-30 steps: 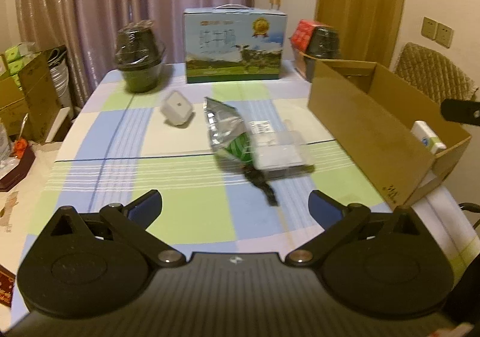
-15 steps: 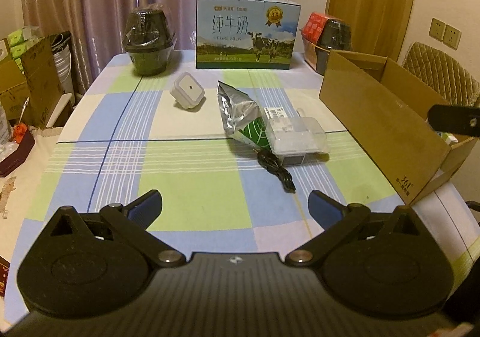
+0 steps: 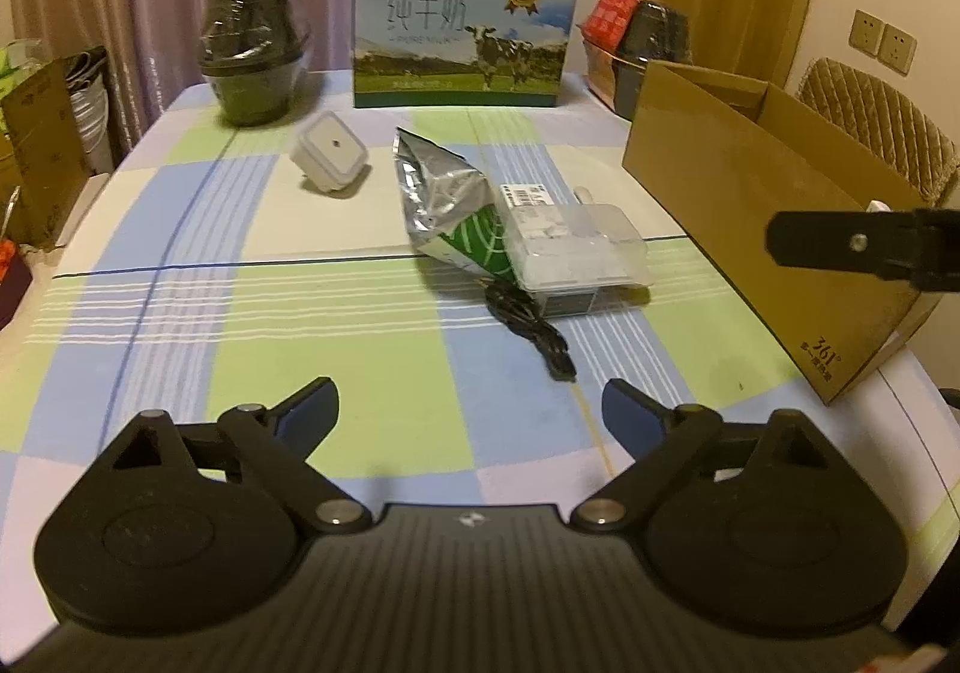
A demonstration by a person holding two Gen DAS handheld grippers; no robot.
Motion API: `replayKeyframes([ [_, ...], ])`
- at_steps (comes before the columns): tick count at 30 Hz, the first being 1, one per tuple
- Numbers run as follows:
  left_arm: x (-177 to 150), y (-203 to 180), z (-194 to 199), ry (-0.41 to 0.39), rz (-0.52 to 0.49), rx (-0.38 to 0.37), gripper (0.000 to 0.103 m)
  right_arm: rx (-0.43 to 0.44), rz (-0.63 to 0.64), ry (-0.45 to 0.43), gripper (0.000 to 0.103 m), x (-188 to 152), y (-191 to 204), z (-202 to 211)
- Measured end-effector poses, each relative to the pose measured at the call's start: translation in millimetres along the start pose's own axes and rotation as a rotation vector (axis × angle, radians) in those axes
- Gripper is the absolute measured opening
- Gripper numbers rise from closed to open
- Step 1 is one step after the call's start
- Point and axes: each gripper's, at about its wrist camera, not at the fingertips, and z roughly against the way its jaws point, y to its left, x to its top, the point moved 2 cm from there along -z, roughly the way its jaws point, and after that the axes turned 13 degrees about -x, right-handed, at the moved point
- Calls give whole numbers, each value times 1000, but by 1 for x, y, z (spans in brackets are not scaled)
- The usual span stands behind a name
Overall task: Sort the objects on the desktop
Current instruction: 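Move both open tools back over the table, then grasp the black cable with the left tool while the right tool grasps the clear plastic container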
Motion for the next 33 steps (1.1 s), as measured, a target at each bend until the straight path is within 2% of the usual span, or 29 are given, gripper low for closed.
replayKeyframes([
  [10, 10, -6, -43, 13, -20, -67, 76, -7, -25, 28, 101, -4, -8, -33],
  [21, 11, -1, -85, 61, -24, -86, 49, 15, -65, 28, 101, 0, -9, -56],
  [29, 16, -5, -102, 64, -42, -98, 47, 13, -76, 46, 101, 1, -9, -70],
  [33, 16, -6, -109, 77, -45, -108, 34, 7, -77, 51, 101, 0, -9, -75],
])
